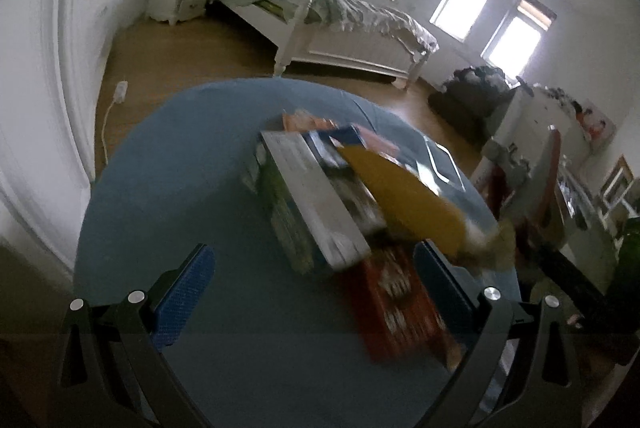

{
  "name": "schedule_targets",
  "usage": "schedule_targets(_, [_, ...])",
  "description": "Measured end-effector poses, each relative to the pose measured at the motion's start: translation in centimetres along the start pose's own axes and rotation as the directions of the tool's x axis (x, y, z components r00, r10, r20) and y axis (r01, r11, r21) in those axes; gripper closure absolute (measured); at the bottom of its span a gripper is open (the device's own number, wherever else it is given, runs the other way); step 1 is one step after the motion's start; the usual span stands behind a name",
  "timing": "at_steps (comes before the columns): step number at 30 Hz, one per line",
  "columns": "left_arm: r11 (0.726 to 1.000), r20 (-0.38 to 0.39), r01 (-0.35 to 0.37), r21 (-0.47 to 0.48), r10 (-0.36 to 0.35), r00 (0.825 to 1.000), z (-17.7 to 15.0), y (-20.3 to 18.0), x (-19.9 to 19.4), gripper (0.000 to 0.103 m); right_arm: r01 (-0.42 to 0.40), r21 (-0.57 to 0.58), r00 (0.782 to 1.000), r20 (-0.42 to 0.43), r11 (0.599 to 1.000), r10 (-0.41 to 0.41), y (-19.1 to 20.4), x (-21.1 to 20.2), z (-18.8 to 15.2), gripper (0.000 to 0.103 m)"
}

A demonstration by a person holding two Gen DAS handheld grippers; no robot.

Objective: Collect trash
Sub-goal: 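Grasp the white carton with the left tool while the right tool grasps the yellow bag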

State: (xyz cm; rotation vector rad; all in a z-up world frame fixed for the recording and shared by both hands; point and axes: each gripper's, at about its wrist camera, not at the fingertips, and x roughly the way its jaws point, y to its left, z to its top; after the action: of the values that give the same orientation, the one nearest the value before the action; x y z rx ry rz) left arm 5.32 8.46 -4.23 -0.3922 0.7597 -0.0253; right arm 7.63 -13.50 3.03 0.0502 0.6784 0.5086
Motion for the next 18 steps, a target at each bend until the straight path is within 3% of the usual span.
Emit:
schedule_targets(3, [0.997, -0.004, 0.043, -0.067, -0.043, 0.999, 1.4, 0.8, 1.6, 0.005, -0.073, -0.091, 0.997, -0.033, 0.993, 0.07, 1.7, 2.3, 2.7, 0.004])
schedule_targets(6, [0.995, -0.023, 0.046, -0.093, -0.048, 0.999, 2.1, 1.1, 2.9, 0.005, -0.14, -0.153, 0.985, -0.121, 0.978, 0.122, 2.7, 6.1, 5.9, 0.011])
schedule_targets(8, [0.998, -0.041, 0.012, -0.066, -0.015, 0.999, 2.4, 0.6, 3.7, 0.005, -0.163, -0.172, 0.973, -0.189, 0.971, 0.13, 3.2, 8.8, 7.2, 0.02])
schedule_targets(10, [0.999, -0.061, -0.011, -0.046, 0.009, 0.998, 2.7, 0.4, 4.6, 0.006, -0.188, -0.183, 0.954, -0.267, 0.965, 0.135, 3.3, 11.3, 8.0, 0.039])
schedule_targets(11, [0.999, -0.072, -0.016, -0.042, 0.013, 0.997, 2.7, 0.3, 4.9, 0.007, -0.199, -0.196, 0.942, -0.309, 0.96, 0.132, 3.4, 12.7, 8.2, 0.044])
schedule_targets(13, [0.999, -0.096, -0.037, -0.028, 0.034, 0.995, 2.8, 0.5, 5.6, 0.022, -0.195, -0.245, 0.921, -0.379, 0.95, 0.091, 3.8, 15.4, 8.9, 0.057])
schedule_targets(15, [0.999, -0.121, -0.034, -0.028, 0.03, 0.992, 2.9, 1.0, 6.1, 0.028, -0.221, -0.248, 0.909, -0.404, 0.943, 0.107, 3.9, 16.6, 9.4, 0.063])
schedule_targets(18, [0.999, -0.124, -0.011, -0.032, 0.007, 0.992, 3.2, 1.7, 6.4, 0.033, -0.246, -0.236, 0.912, -0.384, 0.94, 0.142, 4.0, 17.4, 10.6, 0.076])
